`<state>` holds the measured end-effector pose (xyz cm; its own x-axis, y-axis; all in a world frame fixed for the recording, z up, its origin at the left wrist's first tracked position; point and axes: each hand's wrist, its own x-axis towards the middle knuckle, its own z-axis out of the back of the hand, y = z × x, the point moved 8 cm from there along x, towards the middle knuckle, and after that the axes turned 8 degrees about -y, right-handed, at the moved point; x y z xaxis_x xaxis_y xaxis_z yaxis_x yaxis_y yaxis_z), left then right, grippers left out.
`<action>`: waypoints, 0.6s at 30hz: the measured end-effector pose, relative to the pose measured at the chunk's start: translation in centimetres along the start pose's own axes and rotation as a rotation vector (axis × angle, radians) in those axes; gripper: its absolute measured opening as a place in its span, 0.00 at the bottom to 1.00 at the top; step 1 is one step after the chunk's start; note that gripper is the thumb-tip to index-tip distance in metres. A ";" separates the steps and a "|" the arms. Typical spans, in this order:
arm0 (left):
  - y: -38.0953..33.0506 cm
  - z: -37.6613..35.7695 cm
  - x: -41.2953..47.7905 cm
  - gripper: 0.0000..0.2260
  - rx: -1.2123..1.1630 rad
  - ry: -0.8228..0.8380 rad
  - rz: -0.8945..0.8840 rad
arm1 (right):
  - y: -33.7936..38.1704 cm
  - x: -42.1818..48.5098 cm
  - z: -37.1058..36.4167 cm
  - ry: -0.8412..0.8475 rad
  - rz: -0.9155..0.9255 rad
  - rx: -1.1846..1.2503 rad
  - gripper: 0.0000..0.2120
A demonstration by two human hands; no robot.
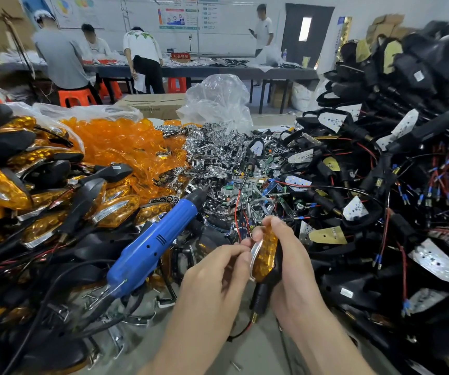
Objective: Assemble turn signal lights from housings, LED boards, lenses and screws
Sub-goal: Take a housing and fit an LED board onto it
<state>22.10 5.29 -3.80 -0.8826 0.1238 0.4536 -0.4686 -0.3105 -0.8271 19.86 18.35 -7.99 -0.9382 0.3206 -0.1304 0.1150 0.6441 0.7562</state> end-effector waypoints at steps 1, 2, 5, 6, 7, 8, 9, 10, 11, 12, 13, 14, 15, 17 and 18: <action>0.2 -0.2 -0.1 0.11 -0.018 0.025 0.019 | 0.1 0.0 0.0 -0.008 -0.001 0.000 0.08; 0.5 -0.4 -0.1 0.10 -0.042 0.059 0.044 | 0.2 0.0 0.1 -0.015 0.002 0.001 0.09; 1.4 -1.2 -0.3 0.09 -0.078 0.166 0.107 | 0.5 0.0 0.3 -0.029 0.004 0.029 0.08; 1.6 -1.3 -0.2 0.08 -0.095 0.194 0.125 | 0.5 0.0 0.3 -0.032 0.001 0.043 0.08; 1.7 -1.4 -0.2 0.07 -0.118 0.217 0.142 | 0.5 0.0 0.3 -0.037 -0.005 0.047 0.08; 1.8 -1.4 -0.1 0.07 -0.143 0.235 0.158 | 0.4 0.0 0.3 -0.043 -0.010 0.042 0.08; 1.9 -1.5 -0.1 0.07 -0.165 0.250 0.173 | 0.4 0.0 0.4 -0.048 -0.020 0.034 0.09; 1.9 -1.5 0.0 0.07 -0.183 0.260 0.184 | 0.3 -0.1 0.4 -0.050 -0.032 0.029 0.09; 2.0 -1.5 0.0 0.07 -0.196 0.265 0.192 | 0.3 -0.1 0.5 -0.055 -0.042 0.025 0.10; 2.1 -1.5 0.0 0.07 -0.204 0.269 0.199 | 0.3 -0.2 0.5 -0.059 -0.046 0.014 0.10; 2.2 -1.6 0.0 0.08 -0.206 0.274 0.209 | 0.3 -0.3 0.6 -0.060 -0.047 -0.004 0.09; 2.3 -1.7 0.0 0.08 -0.206 0.277 0.221 | 0.2 -0.4 0.6 -0.059 -0.049 -0.026 0.08; 2.4 -1.7 -0.1 0.09 -0.210 0.279 0.233 | 0.1 -0.5 0.6 -0.056 -0.052 -0.047 0.07; 2.6 -1.8 0.0 0.10 -0.213 0.272 0.253 | 0.1 -0.5 0.6 -0.063 -0.046 -0.073 0.08; 2.7 -1.9 0.0 0.10 -0.207 0.268 0.260 | 0.1 -0.4 0.7 -0.069 -0.031 -0.079 0.08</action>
<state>20.77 6.22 -6.72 -0.9384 0.3152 0.1413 -0.2028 -0.1714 -0.9641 20.50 18.78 -8.27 -0.9160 0.3502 -0.1959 0.0580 0.5985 0.7990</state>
